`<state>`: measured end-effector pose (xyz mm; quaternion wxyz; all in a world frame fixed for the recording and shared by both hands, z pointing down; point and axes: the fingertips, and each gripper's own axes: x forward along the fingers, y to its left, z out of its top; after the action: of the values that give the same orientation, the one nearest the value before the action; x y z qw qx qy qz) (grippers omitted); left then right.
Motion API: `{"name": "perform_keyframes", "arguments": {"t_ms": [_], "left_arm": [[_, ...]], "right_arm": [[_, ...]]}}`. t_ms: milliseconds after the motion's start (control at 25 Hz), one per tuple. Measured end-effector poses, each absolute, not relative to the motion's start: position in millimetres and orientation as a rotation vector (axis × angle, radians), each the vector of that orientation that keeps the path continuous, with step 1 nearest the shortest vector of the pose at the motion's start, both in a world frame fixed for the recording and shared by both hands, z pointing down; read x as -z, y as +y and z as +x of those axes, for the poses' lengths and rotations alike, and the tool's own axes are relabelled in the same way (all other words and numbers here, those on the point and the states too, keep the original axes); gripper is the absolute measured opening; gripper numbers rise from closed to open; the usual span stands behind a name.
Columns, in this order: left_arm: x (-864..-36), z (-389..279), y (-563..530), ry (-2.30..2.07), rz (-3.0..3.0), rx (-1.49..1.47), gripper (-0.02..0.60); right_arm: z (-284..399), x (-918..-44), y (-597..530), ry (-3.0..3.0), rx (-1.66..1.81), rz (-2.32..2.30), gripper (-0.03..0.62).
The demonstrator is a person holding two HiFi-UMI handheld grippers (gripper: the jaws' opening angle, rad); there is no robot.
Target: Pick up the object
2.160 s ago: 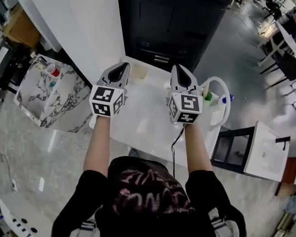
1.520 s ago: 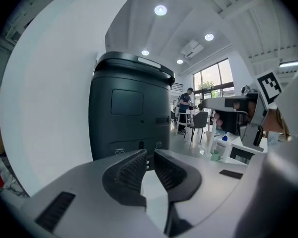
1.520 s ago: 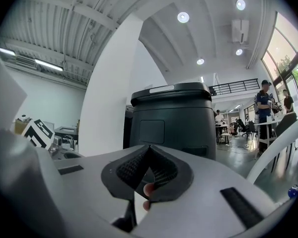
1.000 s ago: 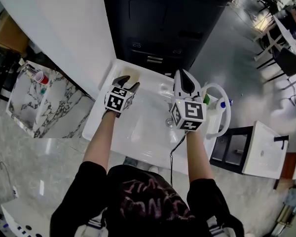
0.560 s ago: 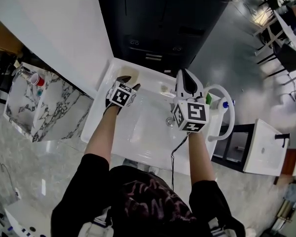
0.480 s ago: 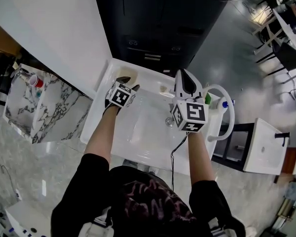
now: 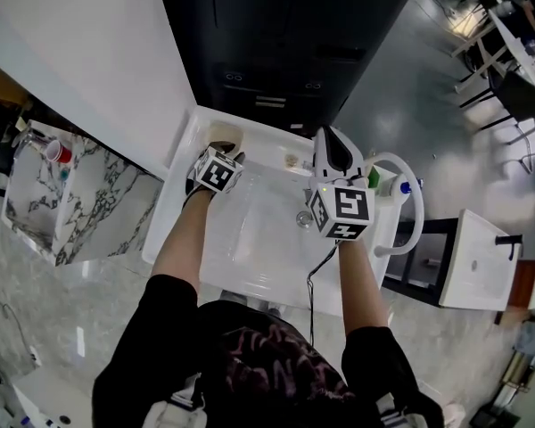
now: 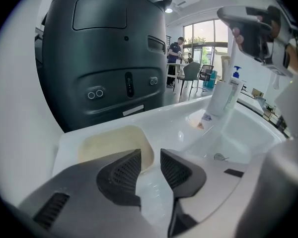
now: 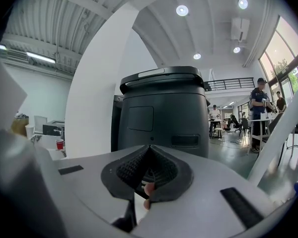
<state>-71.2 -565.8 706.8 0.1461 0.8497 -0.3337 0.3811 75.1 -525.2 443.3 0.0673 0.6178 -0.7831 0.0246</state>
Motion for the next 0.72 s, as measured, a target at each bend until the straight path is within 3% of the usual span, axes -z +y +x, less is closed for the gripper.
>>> {"name": "perform_keyframes", "arguments": {"t_ms": [320,720], "left_arm": [[-715,-71,-569,-0.951,2.438,-1.159,0.046],[-700,-68,-568,-0.961,2.451,-1.074,0.041]], "right_arm": [[75,-445,-524,-2.358,-0.075,1.854,0.014],[76,-444,-521,-2.353,-0.086,1.864,0.014]]}}
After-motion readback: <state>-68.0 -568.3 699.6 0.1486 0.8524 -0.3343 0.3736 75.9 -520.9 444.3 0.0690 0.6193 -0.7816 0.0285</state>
